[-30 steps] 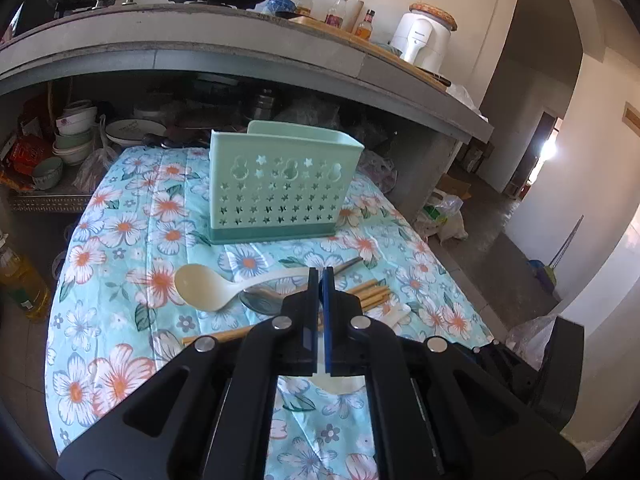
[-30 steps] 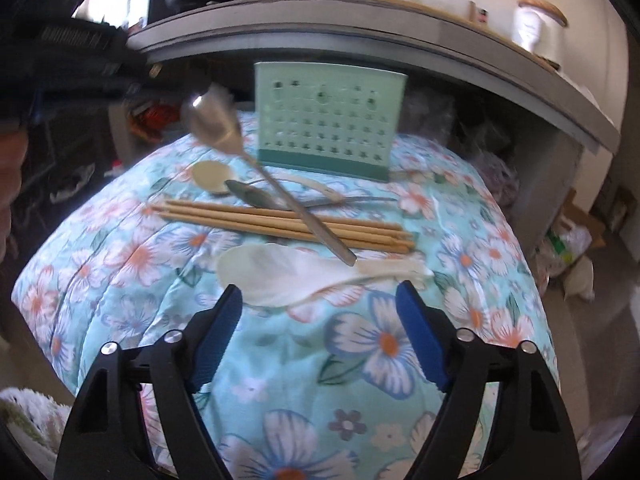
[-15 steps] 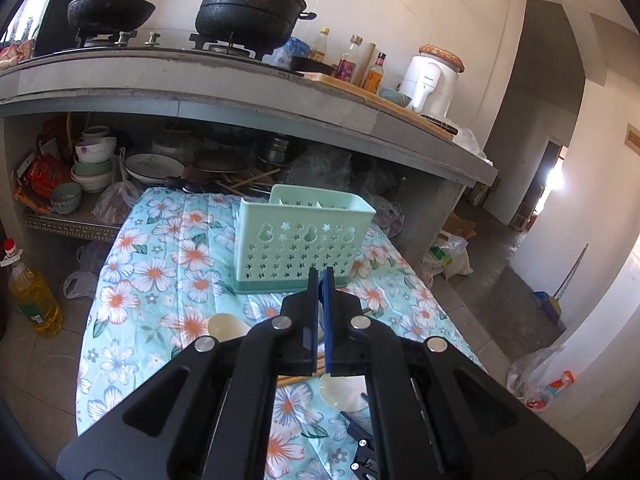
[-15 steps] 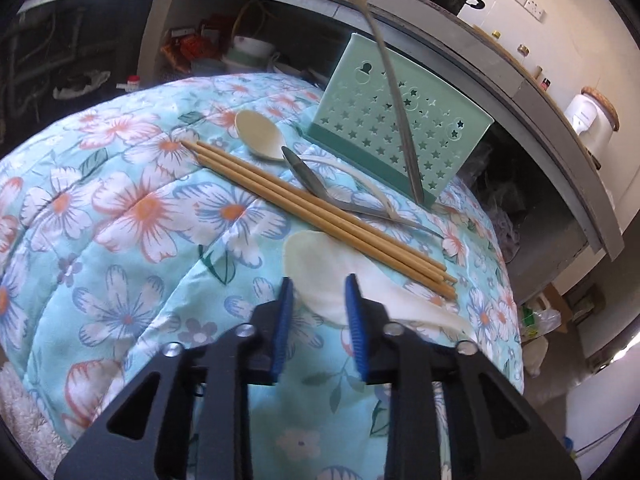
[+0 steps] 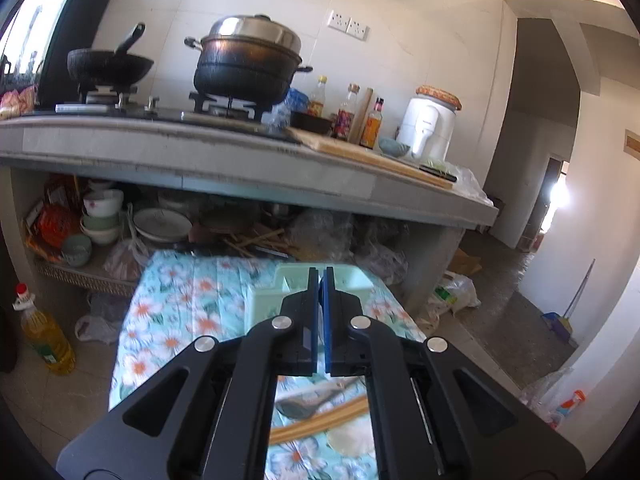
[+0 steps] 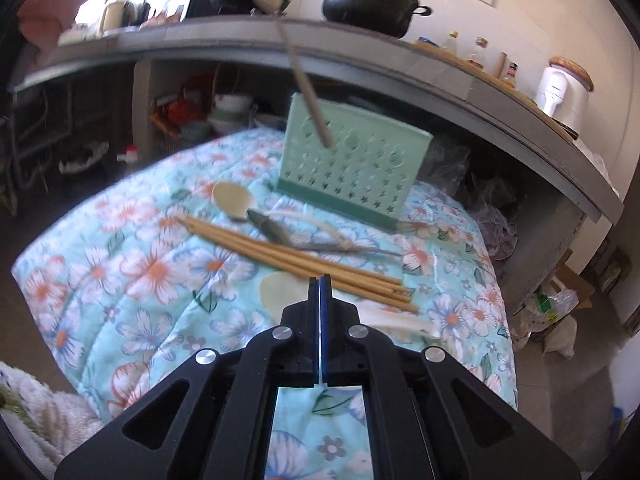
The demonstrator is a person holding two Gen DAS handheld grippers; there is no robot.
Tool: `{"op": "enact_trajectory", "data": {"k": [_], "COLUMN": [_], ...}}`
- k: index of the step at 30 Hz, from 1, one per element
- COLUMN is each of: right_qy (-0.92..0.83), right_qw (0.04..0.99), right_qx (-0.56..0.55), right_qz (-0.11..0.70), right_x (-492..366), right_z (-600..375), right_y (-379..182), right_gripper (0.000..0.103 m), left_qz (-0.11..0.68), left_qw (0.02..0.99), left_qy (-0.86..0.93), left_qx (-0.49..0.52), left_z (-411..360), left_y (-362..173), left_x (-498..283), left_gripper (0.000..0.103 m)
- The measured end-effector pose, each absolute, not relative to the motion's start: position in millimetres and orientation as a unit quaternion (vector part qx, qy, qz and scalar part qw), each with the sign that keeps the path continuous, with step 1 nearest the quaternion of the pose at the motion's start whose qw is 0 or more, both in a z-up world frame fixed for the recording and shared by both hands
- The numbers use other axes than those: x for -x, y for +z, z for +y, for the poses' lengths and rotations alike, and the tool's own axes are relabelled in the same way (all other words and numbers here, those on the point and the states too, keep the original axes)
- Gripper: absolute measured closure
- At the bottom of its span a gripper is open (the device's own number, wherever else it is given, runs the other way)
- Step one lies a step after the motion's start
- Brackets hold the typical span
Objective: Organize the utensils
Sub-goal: 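Put the metal spoon in the green holder with left gripper while right grasps ceramic spoon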
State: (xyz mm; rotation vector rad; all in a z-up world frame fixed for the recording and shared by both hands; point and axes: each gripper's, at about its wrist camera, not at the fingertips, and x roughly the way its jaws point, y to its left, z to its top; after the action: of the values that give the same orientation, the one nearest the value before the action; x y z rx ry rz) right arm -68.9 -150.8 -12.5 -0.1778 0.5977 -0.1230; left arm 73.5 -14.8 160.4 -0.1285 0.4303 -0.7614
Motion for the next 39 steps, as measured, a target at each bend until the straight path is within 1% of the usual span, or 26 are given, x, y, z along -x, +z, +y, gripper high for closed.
{"op": "enact_trajectory", "data": {"k": [3, 6, 11, 14, 17, 21, 26, 31, 36, 38, 39], "right_qy": [-0.053, -0.046, -0.025, -0.02, -0.016, -0.009, -0.003, 0.003, 0.037, 0.057, 0.064], "right_qw": [0.959, 0.967, 0.975, 0.979, 0.98, 0.979, 0.974, 0.969, 0.957, 0.947, 0.944], "right_qx": [0.044, 0.001, -0.062, -0.078, -0.095, -0.116, -0.125, -0.124, -0.117, -0.107, -0.099], "right_qz": [0.275, 0.251, 0.21, 0.189, 0.174, 0.169, 0.189, 0.213, 0.263, 0.296, 0.308], "right_x": [74, 79, 80, 81, 80, 72, 60, 50, 35, 28, 26], "right_z": [-172, -193, -230, -244, -256, -265, -266, -263, -250, -239, -233], "right_y": [7, 27, 60, 75, 85, 89, 81, 70, 47, 29, 20], "right_gripper": [0.103, 0.103, 0.103, 0.103, 0.103, 0.103, 0.103, 0.103, 0.103, 0.101, 0.098], "left_qz": [0.195, 0.2, 0.22, 0.213, 0.196, 0.191, 0.21, 0.235, 0.281, 0.295, 0.297], "left_qw": [0.912, 0.92, 0.921, 0.924, 0.932, 0.943, 0.941, 0.934, 0.912, 0.903, 0.902], "left_qy": [-0.358, -0.334, -0.314, -0.309, -0.298, -0.273, -0.262, -0.266, -0.297, -0.311, -0.315], "left_qx": [0.053, 0.054, 0.073, 0.077, 0.064, 0.011, -0.038, -0.052, -0.034, -0.017, -0.012], "left_z": [-18, -22, -28, -31, -38, -60, -85, -97, -101, -100, -100], "left_y": [178, 193, 202, 208, 212, 203, 177, 155, 130, 120, 116], "left_x": [-85, -106, -150, -165, -175, -188, -203, -216, -226, -229, -228], "left_gripper": [0.102, 0.103, 0.102, 0.102, 0.102, 0.103, 0.103, 0.103, 0.101, 0.101, 0.101]}}
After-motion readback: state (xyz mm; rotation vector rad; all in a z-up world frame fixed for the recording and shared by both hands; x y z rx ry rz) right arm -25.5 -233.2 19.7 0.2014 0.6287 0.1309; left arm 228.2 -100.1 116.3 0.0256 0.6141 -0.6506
